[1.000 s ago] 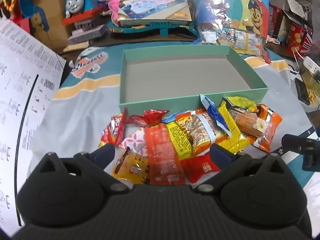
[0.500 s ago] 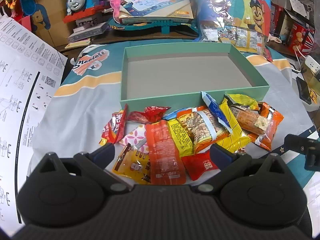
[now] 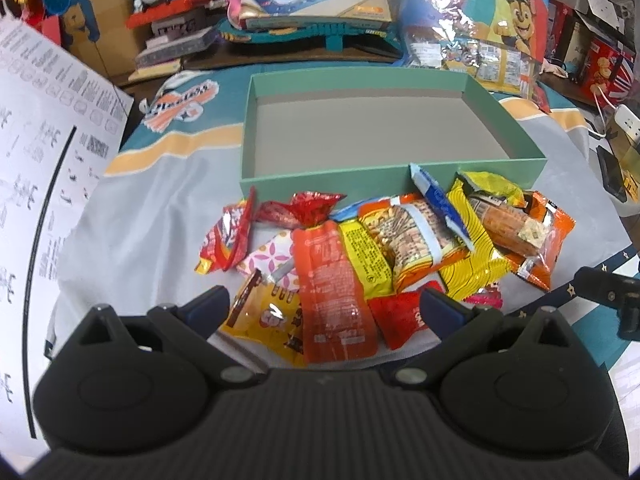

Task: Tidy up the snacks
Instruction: 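Move both grippers toward the snack pile in front of the green tray, then grasp the orange packet with the left gripper while the right grasps the blue-white packet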

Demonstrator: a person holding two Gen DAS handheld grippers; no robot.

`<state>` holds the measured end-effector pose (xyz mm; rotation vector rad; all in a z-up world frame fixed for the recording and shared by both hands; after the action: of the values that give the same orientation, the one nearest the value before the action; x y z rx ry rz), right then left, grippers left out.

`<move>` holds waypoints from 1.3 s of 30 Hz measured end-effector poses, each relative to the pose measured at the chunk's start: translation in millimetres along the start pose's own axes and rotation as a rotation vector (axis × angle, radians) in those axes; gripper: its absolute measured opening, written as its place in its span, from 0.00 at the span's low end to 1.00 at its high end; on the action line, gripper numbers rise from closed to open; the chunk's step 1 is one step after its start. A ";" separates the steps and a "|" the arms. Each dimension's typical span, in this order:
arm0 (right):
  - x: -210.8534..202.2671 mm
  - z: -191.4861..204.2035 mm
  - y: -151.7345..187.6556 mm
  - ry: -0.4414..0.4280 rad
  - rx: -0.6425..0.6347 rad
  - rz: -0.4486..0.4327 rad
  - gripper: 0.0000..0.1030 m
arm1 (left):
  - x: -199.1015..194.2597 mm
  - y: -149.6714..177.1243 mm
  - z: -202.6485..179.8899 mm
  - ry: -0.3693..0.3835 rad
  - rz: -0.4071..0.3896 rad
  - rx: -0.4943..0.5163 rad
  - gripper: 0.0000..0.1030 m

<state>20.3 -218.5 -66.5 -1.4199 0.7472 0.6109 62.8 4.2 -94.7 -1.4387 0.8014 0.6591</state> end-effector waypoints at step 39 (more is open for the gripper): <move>94.8 66.3 -50.9 -0.388 0.051 0.139 0.50 | 77.9 5.9 30.0 0.157 0.084 -0.065 0.35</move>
<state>125.9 -161.9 -106.7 -1.1615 0.5493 0.9374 106.3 28.5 -161.9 -1.5360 0.9743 0.6463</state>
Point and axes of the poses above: each gripper's, at about its wrist camera, not at the fingertips, and x roughly the way its jaws point, z to its left, y to its underside, the point moved 9 cm from there along x, roughly the way its jaws point, and after that the axes turned 4 degrees about -x, right-handed, at the moved point
